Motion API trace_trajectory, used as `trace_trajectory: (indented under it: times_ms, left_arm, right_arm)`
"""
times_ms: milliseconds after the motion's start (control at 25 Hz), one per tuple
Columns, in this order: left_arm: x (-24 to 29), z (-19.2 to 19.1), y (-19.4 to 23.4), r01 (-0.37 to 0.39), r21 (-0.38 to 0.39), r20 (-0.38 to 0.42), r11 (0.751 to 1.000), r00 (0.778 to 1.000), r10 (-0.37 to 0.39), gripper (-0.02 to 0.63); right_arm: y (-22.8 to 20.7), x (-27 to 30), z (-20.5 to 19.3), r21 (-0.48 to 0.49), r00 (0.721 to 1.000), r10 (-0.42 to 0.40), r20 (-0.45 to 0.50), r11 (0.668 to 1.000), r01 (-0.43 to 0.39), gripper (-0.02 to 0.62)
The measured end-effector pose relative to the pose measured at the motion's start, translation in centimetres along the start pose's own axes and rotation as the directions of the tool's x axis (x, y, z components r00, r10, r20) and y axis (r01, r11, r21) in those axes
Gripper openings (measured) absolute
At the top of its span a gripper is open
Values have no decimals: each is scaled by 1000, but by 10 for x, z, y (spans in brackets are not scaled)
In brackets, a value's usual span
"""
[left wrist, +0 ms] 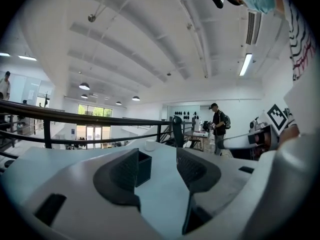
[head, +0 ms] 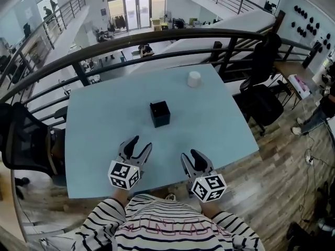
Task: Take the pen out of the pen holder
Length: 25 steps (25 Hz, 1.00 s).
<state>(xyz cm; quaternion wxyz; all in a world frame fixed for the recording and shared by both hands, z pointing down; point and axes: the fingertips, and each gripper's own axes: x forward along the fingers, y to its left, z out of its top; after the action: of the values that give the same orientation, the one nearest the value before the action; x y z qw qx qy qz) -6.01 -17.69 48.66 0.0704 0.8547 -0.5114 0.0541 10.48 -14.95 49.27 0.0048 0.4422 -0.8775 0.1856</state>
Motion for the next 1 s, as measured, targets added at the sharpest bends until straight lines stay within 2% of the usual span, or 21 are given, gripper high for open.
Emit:
trace_trajectory:
  times_ms: [400,760,1000]
  left_arm:
    - [33,17,-1,-45,25,10,999,999,45,215]
    - [74,24,26,-49,43,-5,998,999,50,215]
    - [105,25,45,-30,83,-34,996,999,33,215]
  right_arm:
    - [-18,1,4,21,998,58,-9,998,-58,183]
    - [-39,5,6,32,1000,28,-3,999,-28,183]
    - [-50,14,6,48,1000,2,-9,999,-1,182]
